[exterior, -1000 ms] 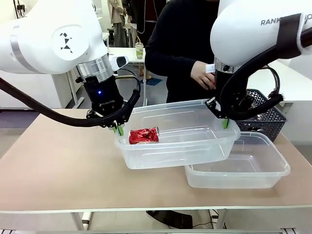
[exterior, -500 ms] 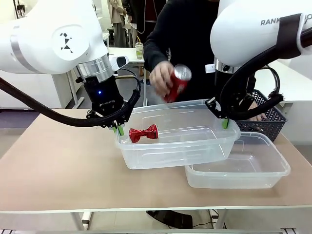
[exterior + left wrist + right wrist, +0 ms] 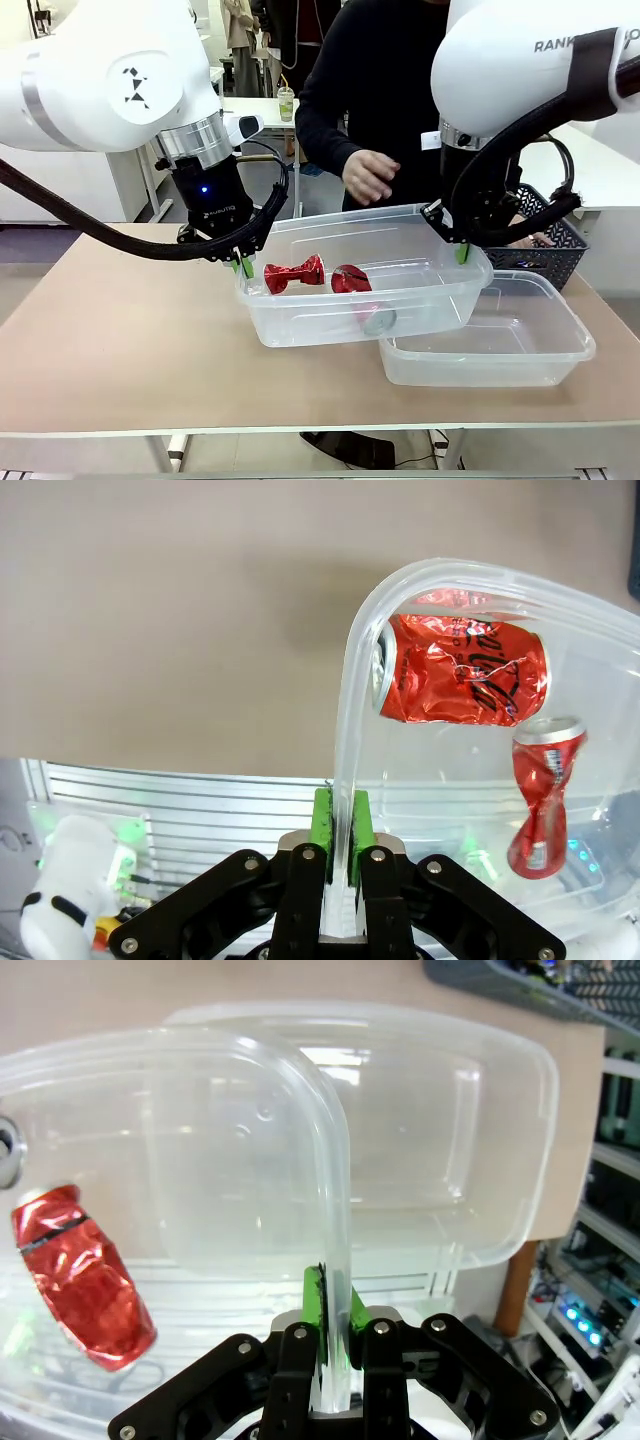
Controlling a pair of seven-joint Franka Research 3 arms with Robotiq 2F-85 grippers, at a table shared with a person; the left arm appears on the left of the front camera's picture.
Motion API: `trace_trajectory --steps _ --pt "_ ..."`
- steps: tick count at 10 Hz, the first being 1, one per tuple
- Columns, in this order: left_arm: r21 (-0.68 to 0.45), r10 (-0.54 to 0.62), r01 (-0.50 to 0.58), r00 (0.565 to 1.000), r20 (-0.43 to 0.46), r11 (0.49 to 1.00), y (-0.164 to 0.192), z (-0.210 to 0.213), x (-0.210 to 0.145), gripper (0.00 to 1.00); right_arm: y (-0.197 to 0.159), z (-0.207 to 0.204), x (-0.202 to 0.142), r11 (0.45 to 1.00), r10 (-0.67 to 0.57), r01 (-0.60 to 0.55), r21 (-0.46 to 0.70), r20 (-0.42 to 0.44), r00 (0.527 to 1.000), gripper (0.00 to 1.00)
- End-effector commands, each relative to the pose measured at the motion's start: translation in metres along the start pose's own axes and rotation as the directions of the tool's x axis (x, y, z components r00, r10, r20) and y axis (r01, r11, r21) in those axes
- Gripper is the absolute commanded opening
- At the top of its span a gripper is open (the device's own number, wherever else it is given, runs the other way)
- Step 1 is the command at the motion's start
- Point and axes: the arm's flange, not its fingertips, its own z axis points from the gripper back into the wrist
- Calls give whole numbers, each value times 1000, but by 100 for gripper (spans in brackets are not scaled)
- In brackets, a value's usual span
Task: Sort the waste into each basket.
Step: Offer the picked Organizing box to the human.
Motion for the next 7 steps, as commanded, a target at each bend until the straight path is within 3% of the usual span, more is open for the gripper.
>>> trace_trajectory --steps 1,7 --pt "-8 -3 3 1000 12 1000 4 5 -1 9 1 3 2 1000 9 -9 -13 -10 1000 5" --pt "-8 -3 3 1000 12 1000 4 5 -1 9 1 3 2 1000 9 -9 -13 -10 1000 5"
